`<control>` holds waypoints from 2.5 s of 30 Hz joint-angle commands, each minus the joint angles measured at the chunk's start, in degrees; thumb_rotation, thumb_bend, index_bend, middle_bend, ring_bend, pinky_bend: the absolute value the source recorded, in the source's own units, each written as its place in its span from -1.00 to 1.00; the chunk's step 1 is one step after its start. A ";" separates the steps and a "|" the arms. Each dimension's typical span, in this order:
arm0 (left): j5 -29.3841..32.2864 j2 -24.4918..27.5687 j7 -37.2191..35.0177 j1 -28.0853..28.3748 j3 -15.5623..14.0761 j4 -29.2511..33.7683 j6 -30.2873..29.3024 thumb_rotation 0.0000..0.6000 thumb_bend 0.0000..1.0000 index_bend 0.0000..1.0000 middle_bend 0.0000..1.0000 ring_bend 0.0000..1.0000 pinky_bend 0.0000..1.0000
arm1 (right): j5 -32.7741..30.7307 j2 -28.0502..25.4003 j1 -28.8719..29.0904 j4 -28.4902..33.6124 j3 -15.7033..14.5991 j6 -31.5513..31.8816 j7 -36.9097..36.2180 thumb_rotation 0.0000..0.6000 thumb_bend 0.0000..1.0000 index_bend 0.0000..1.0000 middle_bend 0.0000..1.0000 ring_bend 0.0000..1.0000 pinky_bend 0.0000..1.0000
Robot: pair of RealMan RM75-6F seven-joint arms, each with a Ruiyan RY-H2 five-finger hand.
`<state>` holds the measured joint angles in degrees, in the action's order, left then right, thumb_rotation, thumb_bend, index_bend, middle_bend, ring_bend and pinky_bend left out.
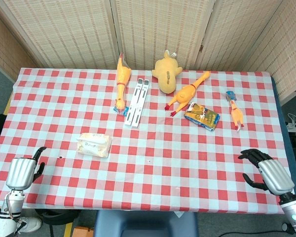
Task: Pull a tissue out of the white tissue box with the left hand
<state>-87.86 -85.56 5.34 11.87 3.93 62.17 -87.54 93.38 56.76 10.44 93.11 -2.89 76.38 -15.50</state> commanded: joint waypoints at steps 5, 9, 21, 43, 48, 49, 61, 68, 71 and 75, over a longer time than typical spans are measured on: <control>0.14 0.06 0.01 -0.05 0.09 0.02 -0.02 1.00 -0.12 -0.46 0.78 0.87 0.86 | -0.15 -0.03 0.16 0.11 -0.02 -0.41 0.17 1.00 -0.38 -0.38 -0.54 -0.71 -0.46; 0.14 0.06 0.08 -0.06 0.11 0.03 -0.09 1.00 -0.12 -0.46 0.78 0.87 0.86 | -0.16 -0.02 0.18 0.12 -0.02 -0.46 0.21 1.00 -0.38 -0.38 -0.54 -0.71 -0.46; -1.50 -0.14 2.63 5.74 0.30 0.82 6.92 1.00 -0.13 -0.49 0.87 0.91 0.88 | 0.11 -0.65 0.05 0.48 -0.08 -0.02 -0.95 1.00 -0.38 -0.38 -0.54 -0.70 -0.45; 1.84 -7.88 4.73 15.81 3.61 -4.48 16.91 1.00 -0.10 -0.50 0.89 0.92 0.88 | 1.04 -1.40 0.06 -0.16 -0.41 0.55 -3.22 1.00 -0.38 -0.38 -0.54 -0.70 -0.45; 3.06 -10.65 4.05 16.73 4.49 -7.96 16.84 1.00 0.18 -0.06 0.90 0.93 0.88 | 0.85 -1.43 0.31 -0.01 -0.50 -0.19 -2.90 1.00 -0.38 -0.38 -0.54 -0.70 -0.45; 3.16 -11.21 3.96 16.88 4.68 -8.78 16.46 1.00 0.20 0.02 0.90 0.93 0.88 | 0.79 -1.43 0.40 0.02 -0.54 -0.47 -2.73 1.00 -0.38 -0.38 -0.54 -0.70 -0.45; 2.94 -12.93 3.32 17.11 5.34 -11.68 11.74 1.00 0.26 0.18 0.92 0.94 0.89 | 0.52 -1.92 0.90 0.73 -0.89 -2.00 -2.08 1.00 -0.38 -0.38 -0.54 -0.70 -0.45; 2.64 -8.30 7.06 16.22 7.12 -5.88 6.01 1.00 0.26 0.19 0.92 0.94 0.89 | 0.51 -2.14 1.24 0.89 -1.08 -2.81 -2.19 1.00 -0.38 -0.38 -0.54 -0.70 -0.45; 2.40 -5.51 9.68 14.65 7.33 -3.48 2.80 1.00 0.26 0.20 0.92 0.94 0.89 | 0.88 -2.51 1.41 0.99 -1.35 -3.12 -2.54 1.00 -0.38 -0.38 -0.54 -0.70 -0.45; 3.33 -2.03 12.41 11.52 7.75 -1.45 -1.33 1.00 0.26 0.22 0.92 0.94 0.89 | 1.19 -2.66 1.49 0.92 -1.51 -3.19 -2.64 1.00 -0.38 -0.38 -0.54 -0.70 -0.45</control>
<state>-84.98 -89.13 16.41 24.87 11.32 59.50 -87.27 94.55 54.11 11.92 94.04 -4.40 73.20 -18.14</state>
